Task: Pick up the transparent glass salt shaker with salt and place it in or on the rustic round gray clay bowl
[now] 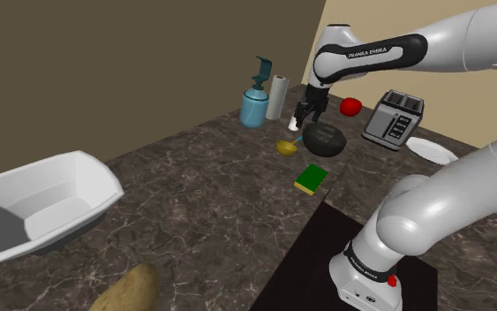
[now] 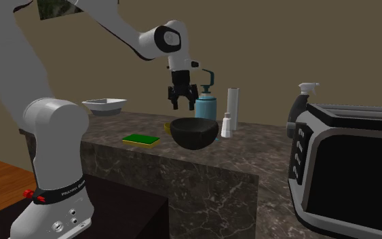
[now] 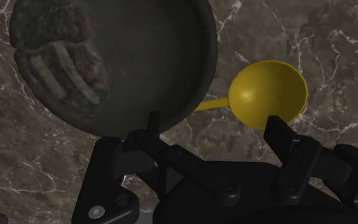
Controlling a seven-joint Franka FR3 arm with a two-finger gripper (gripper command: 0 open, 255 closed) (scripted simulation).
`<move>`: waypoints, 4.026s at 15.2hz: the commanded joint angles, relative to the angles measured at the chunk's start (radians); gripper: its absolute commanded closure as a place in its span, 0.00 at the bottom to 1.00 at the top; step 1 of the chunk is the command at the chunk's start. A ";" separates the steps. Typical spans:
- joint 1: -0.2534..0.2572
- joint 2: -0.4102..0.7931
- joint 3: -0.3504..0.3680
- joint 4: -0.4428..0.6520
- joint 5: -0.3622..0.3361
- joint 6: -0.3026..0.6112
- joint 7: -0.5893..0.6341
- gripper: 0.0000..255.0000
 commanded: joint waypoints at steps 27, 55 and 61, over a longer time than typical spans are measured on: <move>-0.058 0.530 -0.185 0.313 0.412 0.351 -0.363 0.00; -0.046 0.444 -0.197 0.441 0.333 0.155 -0.303 1.00; -0.044 0.428 -0.198 0.505 0.318 0.078 -0.291 1.00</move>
